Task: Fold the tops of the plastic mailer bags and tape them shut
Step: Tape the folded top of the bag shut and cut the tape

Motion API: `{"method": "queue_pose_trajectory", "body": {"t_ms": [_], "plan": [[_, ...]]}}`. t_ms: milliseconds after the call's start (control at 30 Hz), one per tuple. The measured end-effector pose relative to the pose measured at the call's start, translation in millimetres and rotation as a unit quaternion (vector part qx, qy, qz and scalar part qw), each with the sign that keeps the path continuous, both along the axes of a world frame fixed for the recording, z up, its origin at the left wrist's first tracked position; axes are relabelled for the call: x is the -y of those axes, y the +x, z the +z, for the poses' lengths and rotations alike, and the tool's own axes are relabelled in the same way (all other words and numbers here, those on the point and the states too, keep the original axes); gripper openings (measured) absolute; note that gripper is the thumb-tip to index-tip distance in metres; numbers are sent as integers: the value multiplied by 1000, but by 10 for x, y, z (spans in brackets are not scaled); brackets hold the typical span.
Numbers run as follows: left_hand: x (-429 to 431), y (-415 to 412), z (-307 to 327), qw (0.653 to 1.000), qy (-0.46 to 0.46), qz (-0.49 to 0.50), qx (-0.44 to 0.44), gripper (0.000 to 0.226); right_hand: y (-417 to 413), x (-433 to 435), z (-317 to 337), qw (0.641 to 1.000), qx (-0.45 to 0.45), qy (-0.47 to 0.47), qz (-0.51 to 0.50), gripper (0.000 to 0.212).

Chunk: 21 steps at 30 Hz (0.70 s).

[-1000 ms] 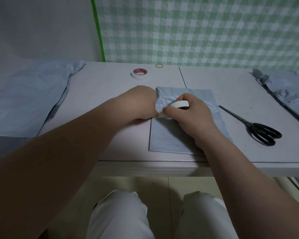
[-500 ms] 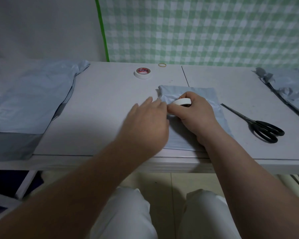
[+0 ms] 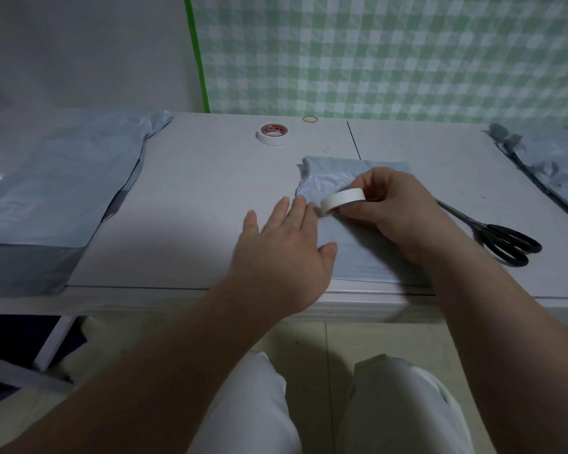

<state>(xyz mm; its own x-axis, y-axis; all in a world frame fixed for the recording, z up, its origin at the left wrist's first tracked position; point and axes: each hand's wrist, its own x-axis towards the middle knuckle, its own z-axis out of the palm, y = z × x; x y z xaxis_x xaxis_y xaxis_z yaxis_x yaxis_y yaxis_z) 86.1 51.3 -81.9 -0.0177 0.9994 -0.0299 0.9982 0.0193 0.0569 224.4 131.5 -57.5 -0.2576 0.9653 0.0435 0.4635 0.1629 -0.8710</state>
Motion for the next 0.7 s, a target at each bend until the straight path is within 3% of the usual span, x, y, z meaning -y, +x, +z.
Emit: {"method": "queue_pose_trajectory", "body": {"t_ms": [133,333,467,700], "plan": [[12,9,8,1000,-2,4,-5,66,-13,3,-127,994,-7,81,-68,10],[7,35,33,1000,-11,13,-21,67,-68,62,-180,980,46,180,-71,18],[-50,124,100,998,11,11,-64,69,-79,55,-206,972,81,210,-67,21],[-51,159,-41,999,19,14,-27,70,-85,43,-218,963,107,241,-57,30]]}}
